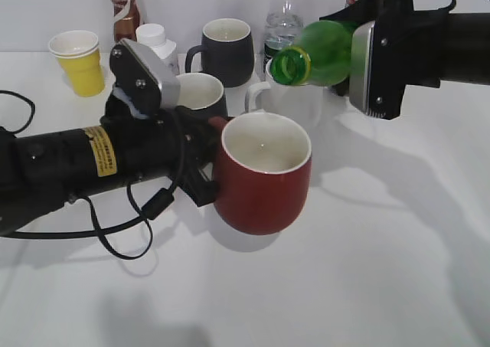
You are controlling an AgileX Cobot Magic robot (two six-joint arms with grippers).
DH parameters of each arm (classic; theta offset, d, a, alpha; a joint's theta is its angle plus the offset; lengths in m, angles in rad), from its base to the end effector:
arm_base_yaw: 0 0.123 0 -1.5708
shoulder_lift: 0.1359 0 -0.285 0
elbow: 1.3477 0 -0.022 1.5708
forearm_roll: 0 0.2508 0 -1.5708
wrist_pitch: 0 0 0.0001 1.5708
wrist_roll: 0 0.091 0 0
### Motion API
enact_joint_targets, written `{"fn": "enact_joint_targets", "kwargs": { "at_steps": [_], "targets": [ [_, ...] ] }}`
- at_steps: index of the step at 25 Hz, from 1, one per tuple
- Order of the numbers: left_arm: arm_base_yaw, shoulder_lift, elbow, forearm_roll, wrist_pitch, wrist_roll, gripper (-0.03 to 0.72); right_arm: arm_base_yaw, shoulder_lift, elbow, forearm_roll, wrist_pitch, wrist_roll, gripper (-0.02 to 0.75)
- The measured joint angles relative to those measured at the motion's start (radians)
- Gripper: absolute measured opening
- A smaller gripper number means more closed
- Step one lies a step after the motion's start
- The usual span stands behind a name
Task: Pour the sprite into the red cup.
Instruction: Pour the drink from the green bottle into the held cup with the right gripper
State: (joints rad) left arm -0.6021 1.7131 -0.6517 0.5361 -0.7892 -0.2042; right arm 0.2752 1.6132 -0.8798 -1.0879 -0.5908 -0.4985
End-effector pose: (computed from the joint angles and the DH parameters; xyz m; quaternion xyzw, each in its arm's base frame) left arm 0.2445 -0.2080 0.1800 0.4051 0.6752 -0.2651 0.5566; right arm 0.3136 0.1351 0.2432 -0.7071 0.3831 -0.1510 0.5748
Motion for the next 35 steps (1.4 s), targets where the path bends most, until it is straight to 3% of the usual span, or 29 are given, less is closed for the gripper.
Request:
{"fn": "enact_joint_targets", "kwargs": {
  "at_steps": [20,35],
  "targets": [
    [-0.008,0.000,-0.003,0.045,-0.029,-0.001,0.075,0.000,-0.001,0.000,-0.002,0.002,-0.245,0.438],
    [-0.009,0.002,-0.003,0.089,0.005,-0.001,0.075,0.000,-0.001,0.000,0.026,0.000,-0.319,0.438]
  ]
}}
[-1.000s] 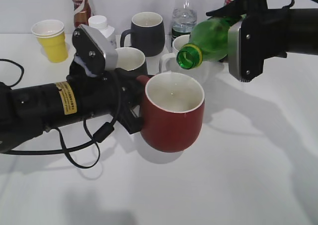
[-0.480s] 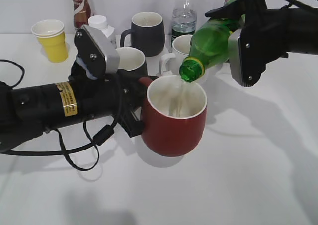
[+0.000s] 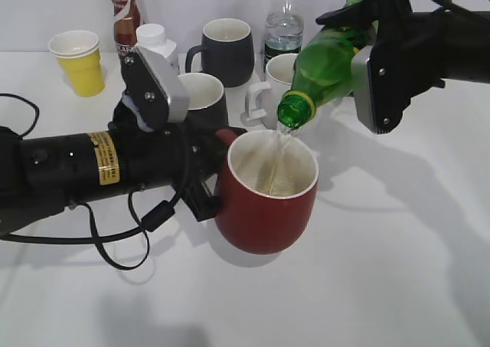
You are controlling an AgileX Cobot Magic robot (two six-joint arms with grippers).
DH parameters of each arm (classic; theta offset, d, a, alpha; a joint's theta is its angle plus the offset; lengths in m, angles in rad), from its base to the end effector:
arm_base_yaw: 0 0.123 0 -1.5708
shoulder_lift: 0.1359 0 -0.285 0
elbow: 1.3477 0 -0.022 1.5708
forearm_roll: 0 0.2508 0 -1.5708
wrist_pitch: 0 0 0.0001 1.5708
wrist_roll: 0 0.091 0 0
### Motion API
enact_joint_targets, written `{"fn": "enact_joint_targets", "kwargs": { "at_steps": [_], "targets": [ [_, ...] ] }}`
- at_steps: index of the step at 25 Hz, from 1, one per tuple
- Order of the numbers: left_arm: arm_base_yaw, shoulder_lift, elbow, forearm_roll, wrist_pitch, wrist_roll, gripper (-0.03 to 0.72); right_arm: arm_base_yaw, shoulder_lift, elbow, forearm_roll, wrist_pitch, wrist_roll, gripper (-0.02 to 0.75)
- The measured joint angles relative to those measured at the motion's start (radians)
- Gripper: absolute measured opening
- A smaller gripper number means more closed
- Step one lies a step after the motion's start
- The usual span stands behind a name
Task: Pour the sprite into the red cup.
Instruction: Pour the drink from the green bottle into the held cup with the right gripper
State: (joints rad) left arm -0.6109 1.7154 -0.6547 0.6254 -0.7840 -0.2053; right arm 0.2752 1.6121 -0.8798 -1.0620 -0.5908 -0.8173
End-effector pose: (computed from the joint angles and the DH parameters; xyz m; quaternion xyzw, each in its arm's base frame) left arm 0.2385 -0.2129 0.1778 0.4477 0.6567 -0.2669 0.5450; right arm 0.3144 0.1347 0.2445 -0.7519 0.2756 -0.2401 0.5487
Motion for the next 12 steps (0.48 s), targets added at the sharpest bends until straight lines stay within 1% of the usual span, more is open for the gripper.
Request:
{"fn": "enact_joint_targets", "kwargs": {
  "at_steps": [4,12],
  "targets": [
    [0.000,0.000,0.000,0.001,0.003,0.000,0.075,0.000,0.000,0.000,0.020,-0.002,-0.026,0.438],
    [0.000,0.000,0.000,0.002,0.004,0.001,0.075,0.000,0.000,0.000,0.024,-0.005,-0.030,0.438]
  ]
}}
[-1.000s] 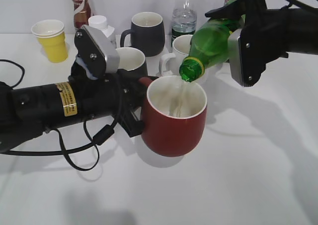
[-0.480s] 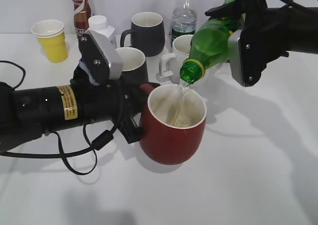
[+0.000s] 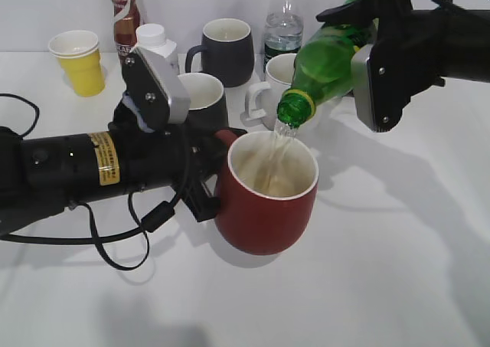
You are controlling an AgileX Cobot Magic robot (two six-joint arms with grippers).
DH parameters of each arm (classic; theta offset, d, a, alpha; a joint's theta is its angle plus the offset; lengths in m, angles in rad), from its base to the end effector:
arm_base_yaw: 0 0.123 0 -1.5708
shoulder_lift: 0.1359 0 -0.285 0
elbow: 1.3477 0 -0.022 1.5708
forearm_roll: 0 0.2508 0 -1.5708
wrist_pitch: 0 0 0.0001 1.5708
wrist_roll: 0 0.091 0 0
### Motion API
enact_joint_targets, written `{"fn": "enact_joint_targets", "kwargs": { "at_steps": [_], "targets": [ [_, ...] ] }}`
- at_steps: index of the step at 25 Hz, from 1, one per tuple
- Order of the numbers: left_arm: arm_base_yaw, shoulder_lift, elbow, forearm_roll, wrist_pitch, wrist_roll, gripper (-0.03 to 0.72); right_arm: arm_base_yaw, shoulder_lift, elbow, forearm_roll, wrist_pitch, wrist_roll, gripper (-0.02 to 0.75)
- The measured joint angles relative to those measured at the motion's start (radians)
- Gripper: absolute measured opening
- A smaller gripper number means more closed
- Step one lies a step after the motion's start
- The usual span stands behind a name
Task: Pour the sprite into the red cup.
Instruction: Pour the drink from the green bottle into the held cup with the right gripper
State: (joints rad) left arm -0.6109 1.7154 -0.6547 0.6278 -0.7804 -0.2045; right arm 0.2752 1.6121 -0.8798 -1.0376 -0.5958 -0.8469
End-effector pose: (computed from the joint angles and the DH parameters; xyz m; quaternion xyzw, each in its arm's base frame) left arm 0.2384 -0.2128 0.1774 0.4493 0.6571 -0.2656 0.5438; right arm 0.3150 0.1346 0.2457 -0.7488 0.2723 -0.2469 0.5515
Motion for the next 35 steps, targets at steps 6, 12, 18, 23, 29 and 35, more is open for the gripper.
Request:
{"fn": "enact_joint_targets", "kwargs": {
  "at_steps": [6,12,18,23,29,35],
  "targets": [
    [0.000,0.000,0.000,0.002,0.000,0.000,0.075,0.000,0.000,0.000,0.001,-0.020,-0.001,0.438],
    [0.000,0.001,0.000,0.002,0.000,0.000,0.075,0.000,0.000,0.000,0.002,-0.031,-0.010,0.438],
    [0.000,0.001,0.000,0.000,0.001,0.000,0.075,0.000,0.000,0.000,0.003,-0.035,-0.017,0.438],
    [0.000,0.001,0.000,0.000,0.001,0.000,0.075,0.000,-0.001,0.000,0.003,-0.048,-0.020,0.438],
    [0.000,0.001,0.000,-0.001,0.002,0.000,0.075,0.000,-0.002,0.000,0.005,-0.053,-0.021,0.438],
    [0.000,0.001,0.000,-0.001,0.002,0.000,0.075,0.000,-0.002,0.000,0.008,-0.054,-0.021,0.438]
  ]
}}
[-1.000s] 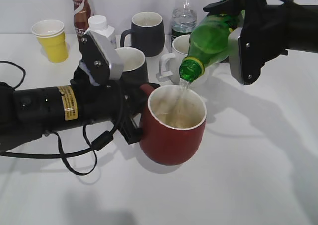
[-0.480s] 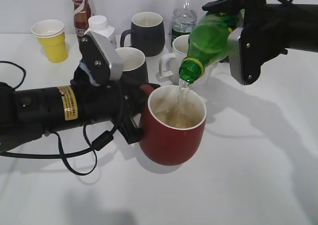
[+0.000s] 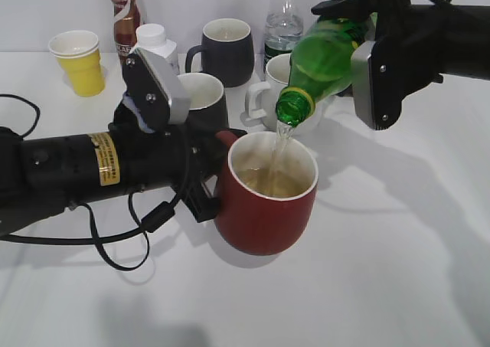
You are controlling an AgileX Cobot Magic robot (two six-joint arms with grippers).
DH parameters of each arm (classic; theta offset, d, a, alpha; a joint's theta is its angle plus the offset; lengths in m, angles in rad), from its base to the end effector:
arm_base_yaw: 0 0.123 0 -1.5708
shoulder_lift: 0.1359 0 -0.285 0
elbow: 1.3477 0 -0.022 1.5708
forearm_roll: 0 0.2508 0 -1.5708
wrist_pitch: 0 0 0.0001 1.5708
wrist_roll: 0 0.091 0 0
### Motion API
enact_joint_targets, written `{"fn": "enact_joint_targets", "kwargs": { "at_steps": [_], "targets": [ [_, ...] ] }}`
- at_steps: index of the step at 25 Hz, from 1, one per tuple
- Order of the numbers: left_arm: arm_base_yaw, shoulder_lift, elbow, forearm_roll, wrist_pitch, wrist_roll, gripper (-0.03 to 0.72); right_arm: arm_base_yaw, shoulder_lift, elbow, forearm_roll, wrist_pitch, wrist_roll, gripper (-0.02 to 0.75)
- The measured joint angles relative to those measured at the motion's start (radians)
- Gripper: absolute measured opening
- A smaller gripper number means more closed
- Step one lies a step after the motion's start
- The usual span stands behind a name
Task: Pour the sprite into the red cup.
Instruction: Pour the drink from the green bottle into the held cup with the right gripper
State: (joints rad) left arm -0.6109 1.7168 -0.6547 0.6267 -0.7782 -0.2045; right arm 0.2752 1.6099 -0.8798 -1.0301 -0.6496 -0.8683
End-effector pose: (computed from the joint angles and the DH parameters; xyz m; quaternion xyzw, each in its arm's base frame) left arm 0.2386 -0.2127 0.1768 0.4491 0.6584 -0.2650 0.5428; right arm 0.3130 0.1373 0.2501 -0.7421 0.2518 -0.2458 0.5705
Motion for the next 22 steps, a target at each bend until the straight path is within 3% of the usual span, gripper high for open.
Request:
{"fn": "enact_joint_targets", "kwargs": {
  "at_steps": [18,22],
  "targets": [
    [0.000,0.001,0.000,0.000,0.003,0.000,0.075,0.000,0.000,0.000,0.002,-0.001,-0.001,0.438],
    [0.000,0.003,0.000,-0.001,0.002,0.001,0.075,0.000,0.000,0.000,0.002,-0.001,0.073,0.438]
  ]
}}
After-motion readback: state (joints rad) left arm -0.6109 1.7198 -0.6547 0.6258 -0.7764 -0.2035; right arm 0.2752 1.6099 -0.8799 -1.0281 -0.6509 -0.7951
